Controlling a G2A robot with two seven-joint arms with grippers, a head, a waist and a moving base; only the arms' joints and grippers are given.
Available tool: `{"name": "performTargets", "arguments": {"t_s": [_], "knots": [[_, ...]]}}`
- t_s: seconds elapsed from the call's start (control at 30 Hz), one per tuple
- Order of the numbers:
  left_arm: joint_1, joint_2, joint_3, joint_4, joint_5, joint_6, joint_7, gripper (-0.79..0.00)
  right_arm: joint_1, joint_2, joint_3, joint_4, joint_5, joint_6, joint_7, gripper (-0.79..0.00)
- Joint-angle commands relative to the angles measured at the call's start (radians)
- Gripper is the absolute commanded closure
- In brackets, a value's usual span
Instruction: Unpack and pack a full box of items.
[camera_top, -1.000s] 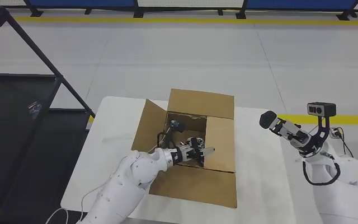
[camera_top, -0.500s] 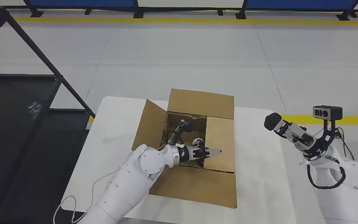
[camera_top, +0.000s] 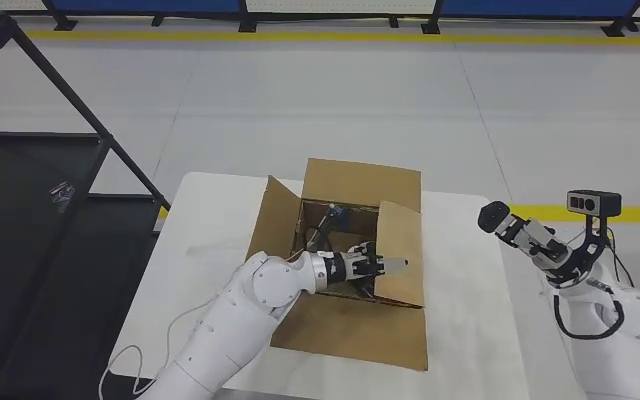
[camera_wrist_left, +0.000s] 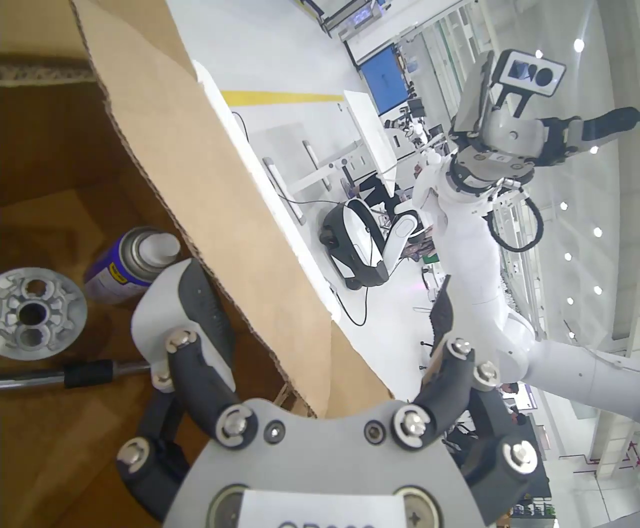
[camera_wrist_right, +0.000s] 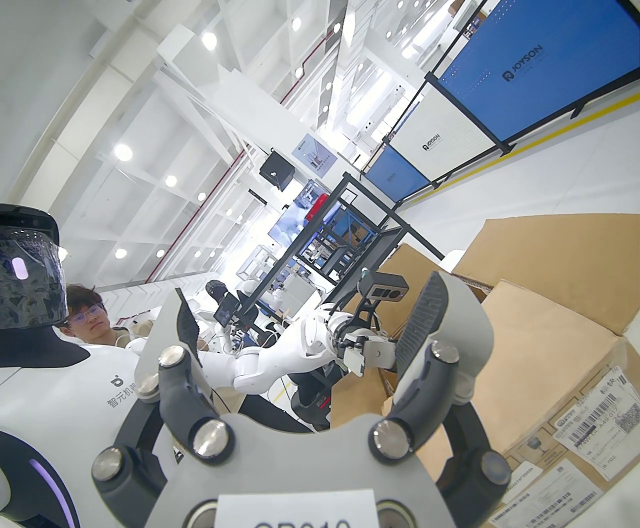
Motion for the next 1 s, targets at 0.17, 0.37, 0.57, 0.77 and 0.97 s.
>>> {"name": "performTargets", "arguments": {"t_s": [0.17,0.37,0.57,0.77,0.97], "knots": [[-0.003,-0.014,0.011,-0.039,0.014,-0.001,0.063,-0.785,-0.01,0.011,0.021,0.005,0.017,-0.016,-0.016,-0.785],[-0.033,-0.049,0.062,-0.002,-0.008,-0.015,0.131,-0.785,-0.052,0.026,0.086,0.008,0.05,-0.041,-0.041,-0.785],[-0.071,-0.093,0.122,0.074,-0.029,-0.051,0.186,-0.785,-0.117,0.039,0.156,0.008,0.08,-0.064,-0.064,-0.785],[-0.111,-0.145,0.182,0.166,-0.052,-0.098,0.237,-0.785,-0.163,0.049,0.201,0.016,0.103,-0.082,-0.082,-0.785],[-0.153,-0.202,0.236,0.277,-0.104,-0.141,0.221,-0.785,-0.197,0.057,0.237,0.032,0.125,-0.103,-0.103,-0.785]]}}
